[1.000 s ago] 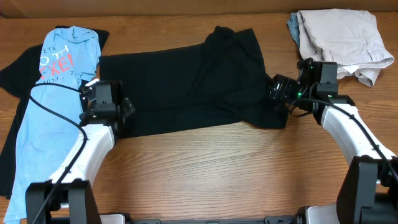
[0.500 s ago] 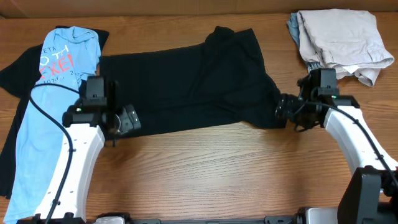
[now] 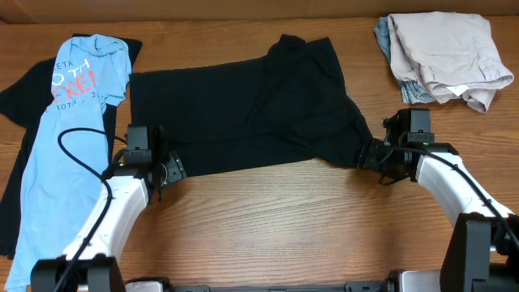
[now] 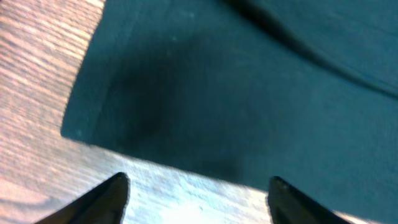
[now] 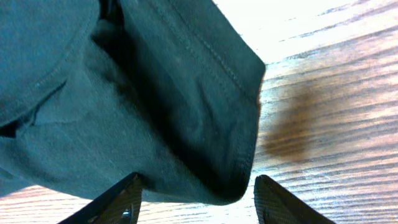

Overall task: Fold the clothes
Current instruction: 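Grasp the black shirt's lower left and right hem with both grippers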

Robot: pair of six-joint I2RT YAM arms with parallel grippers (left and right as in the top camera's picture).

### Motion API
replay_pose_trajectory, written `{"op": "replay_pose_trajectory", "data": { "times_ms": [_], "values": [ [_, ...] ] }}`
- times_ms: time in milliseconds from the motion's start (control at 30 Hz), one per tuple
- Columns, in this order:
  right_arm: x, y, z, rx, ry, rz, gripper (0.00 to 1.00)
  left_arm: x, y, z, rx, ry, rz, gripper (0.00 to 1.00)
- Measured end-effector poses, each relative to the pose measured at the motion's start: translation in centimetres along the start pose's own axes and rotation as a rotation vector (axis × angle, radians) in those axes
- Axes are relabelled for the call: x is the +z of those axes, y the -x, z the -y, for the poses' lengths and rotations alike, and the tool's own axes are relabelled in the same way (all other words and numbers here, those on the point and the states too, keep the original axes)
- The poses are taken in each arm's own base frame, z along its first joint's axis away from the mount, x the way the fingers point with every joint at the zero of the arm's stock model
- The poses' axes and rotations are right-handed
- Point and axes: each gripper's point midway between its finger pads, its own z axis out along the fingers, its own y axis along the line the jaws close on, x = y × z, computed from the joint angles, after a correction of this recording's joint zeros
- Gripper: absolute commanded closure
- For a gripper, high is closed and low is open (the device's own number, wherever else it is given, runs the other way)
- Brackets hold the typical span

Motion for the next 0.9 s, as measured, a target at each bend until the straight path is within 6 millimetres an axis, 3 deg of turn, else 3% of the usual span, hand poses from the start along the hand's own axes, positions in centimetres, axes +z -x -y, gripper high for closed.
{"op": "replay_pose_trajectory", "data": {
  "times_ms": [300, 500, 667, 900],
  "values": [
    [0.4, 0.8, -0.1, -0.014, 0.011, 0.049, 0.64, 2.7, 0.3, -1.1, 0.004, 0.083, 0.002, 0.37],
    [0.5, 0.5, 0.0, -0.014, 0.009, 0.043, 0.77, 2.9, 0.2, -1.5, 0.006, 0.109, 0.002, 0.36],
    [0.5, 0.9, 0.0, -0.018, 0.008, 0.057, 0.96, 2.9, 0.4, -1.8, 0.004, 0.125, 0.01, 0.36],
    [0.4, 1.1, 0.4, -0.016, -0.014, 0.067, 0.96, 2.9, 0.8, -3.1, -0.03, 0.153, 0.016, 0.36]
  ]
}}
